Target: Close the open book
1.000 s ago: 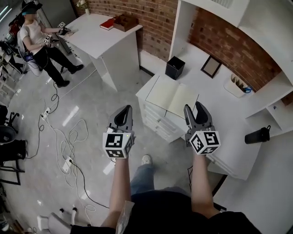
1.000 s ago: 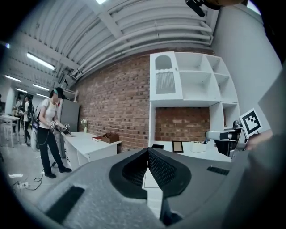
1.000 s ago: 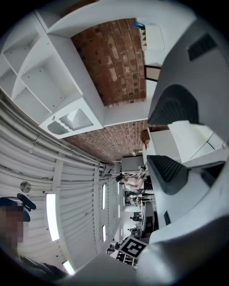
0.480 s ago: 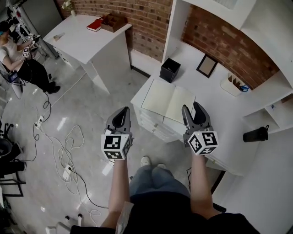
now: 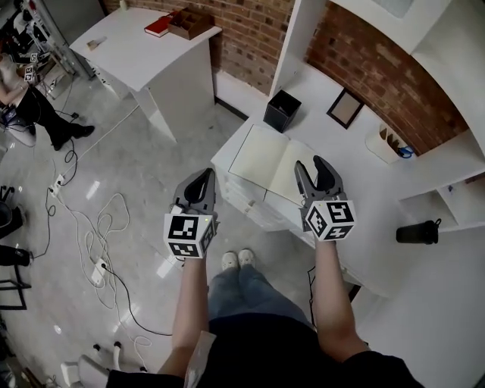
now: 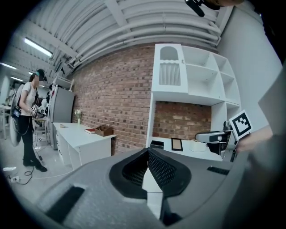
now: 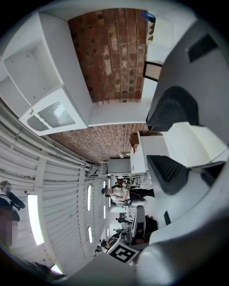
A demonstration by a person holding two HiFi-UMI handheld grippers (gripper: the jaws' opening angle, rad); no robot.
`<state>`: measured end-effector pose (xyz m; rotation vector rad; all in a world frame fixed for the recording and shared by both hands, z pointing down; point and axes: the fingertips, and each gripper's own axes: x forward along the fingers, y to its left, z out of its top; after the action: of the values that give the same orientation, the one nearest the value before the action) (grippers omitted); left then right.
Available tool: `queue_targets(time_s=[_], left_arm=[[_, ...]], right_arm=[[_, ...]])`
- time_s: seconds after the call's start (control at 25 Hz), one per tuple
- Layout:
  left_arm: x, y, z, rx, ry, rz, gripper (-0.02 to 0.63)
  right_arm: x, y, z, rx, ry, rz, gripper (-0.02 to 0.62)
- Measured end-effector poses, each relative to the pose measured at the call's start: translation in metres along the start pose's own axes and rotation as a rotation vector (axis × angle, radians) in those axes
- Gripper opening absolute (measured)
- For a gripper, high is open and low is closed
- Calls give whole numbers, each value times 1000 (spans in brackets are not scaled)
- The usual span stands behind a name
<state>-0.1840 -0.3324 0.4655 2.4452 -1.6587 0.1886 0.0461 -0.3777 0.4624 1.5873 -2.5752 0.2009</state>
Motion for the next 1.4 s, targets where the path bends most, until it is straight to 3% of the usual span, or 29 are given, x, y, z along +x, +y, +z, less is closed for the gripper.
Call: queue_targets(time_s=[0.4, 0.8, 1.08, 1.4], left_arm=[[-15, 21, -26, -64, 20, 58, 9], [-38, 53, -60, -122, 67, 134, 9], [-47, 66, -75, -143, 91, 156, 9], [-50, 73, -80, -145, 105, 172, 9]], right_arm=[[62, 43, -55, -426, 388, 220, 196], [78, 103, -147, -770, 643, 412, 196], [85, 108, -192, -943, 739, 372, 196], [96, 106, -203, -1015, 746, 288, 187]])
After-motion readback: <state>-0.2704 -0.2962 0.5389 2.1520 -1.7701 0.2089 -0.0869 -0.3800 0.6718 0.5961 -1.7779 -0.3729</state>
